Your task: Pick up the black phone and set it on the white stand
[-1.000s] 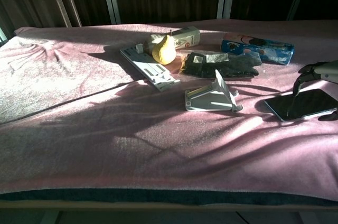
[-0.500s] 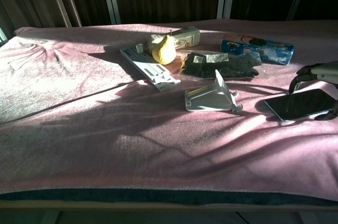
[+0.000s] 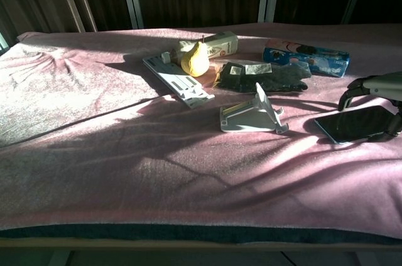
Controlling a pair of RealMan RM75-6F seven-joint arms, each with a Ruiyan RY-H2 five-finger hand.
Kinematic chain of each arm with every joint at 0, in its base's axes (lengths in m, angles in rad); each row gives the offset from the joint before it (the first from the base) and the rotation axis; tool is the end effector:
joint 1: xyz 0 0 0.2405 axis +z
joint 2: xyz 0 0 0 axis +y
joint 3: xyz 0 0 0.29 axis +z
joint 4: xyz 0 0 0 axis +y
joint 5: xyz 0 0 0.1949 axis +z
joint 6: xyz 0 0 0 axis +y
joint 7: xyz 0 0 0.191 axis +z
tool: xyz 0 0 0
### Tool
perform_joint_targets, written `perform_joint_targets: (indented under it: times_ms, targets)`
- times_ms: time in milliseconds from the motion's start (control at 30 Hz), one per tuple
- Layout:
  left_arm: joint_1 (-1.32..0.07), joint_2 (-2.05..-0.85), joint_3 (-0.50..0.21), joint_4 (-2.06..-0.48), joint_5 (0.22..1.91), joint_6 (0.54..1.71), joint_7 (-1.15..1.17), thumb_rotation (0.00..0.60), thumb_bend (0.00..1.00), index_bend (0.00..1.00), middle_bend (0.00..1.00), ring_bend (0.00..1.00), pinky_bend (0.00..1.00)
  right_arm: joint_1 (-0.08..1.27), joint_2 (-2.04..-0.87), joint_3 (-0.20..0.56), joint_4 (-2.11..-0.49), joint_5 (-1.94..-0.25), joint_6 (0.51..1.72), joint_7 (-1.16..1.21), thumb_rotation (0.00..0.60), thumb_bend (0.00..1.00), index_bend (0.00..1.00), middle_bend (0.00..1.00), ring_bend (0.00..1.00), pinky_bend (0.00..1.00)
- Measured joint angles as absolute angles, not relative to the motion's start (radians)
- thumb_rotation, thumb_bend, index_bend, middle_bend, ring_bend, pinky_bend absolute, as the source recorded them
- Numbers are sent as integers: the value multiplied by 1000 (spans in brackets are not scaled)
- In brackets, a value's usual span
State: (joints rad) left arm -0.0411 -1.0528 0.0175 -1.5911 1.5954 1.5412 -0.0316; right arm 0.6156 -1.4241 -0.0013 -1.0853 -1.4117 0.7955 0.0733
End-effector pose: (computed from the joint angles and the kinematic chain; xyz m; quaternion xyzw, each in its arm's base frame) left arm -0.3372 0.2013 0.2028 -0.6252 -0.3682 -0.3726 0.5785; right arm -0.3294 -0.3975 0.0304 0.7773 -0.3811 0.2175 0.4509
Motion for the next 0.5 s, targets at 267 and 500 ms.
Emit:
perform_joint_targets:
  times_ms: [267,500]
  targets:
    - [-39,-1051,17,-1588,1597,1547,-39,600,369,0,0,1,122,622,-1426,3,-1090,-1404,777,60,600,334,437,341,104,120]
    - [-40,-1051,17,-1587,1598,1545,-40,600,369,0,0,1,122,626,-1426,3,-1091,-1403,768,56,600,340,515,341,126,122]
